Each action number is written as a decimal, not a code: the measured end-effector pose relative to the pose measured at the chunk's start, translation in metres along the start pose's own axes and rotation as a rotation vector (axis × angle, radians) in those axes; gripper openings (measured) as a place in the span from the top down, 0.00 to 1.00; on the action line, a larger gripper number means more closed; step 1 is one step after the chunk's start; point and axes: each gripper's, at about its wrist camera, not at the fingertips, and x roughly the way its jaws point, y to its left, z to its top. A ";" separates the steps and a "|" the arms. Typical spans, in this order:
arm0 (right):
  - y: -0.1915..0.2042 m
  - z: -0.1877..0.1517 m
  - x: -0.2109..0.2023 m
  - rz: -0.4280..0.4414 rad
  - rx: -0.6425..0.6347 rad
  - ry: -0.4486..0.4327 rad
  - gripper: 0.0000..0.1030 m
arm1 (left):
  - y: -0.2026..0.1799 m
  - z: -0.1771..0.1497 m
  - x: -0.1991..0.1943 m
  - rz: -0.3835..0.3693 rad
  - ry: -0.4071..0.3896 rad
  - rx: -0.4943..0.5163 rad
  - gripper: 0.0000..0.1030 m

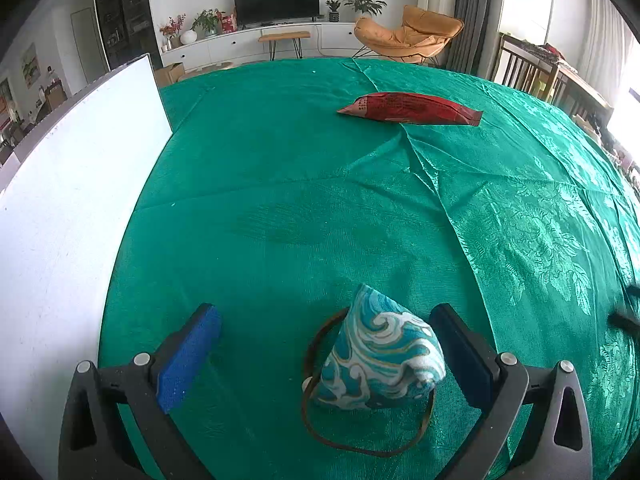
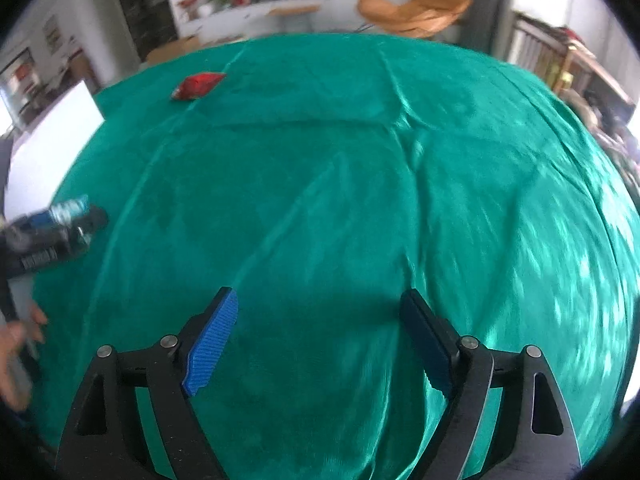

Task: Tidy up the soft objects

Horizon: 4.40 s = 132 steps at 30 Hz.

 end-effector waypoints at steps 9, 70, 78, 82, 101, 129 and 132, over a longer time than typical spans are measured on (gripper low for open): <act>0.092 0.158 0.024 0.143 -0.295 -0.028 0.17 | 0.000 0.000 0.000 0.000 0.000 0.000 0.00; 0.031 -0.045 0.000 -0.084 0.044 -0.114 0.25 | 0.000 0.002 0.003 0.000 0.000 -0.003 0.00; 0.031 -0.045 0.000 -0.084 0.044 -0.114 0.25 | 0.000 0.002 0.003 0.000 0.000 -0.003 0.00; 0.031 -0.045 0.000 -0.084 0.044 -0.114 0.24 | 0.000 0.002 0.003 0.000 0.000 -0.003 0.00; 0.031 -0.045 0.001 -0.084 0.045 -0.114 0.24 | 0.000 0.002 0.003 0.000 0.000 -0.003 0.00; 0.030 -0.045 0.001 -0.084 0.045 -0.114 0.24 | 0.000 0.002 0.003 0.000 0.000 -0.004 0.00; 0.030 -0.045 0.001 -0.084 0.045 -0.114 0.24 | 0.000 0.002 0.003 0.000 0.000 -0.004 0.00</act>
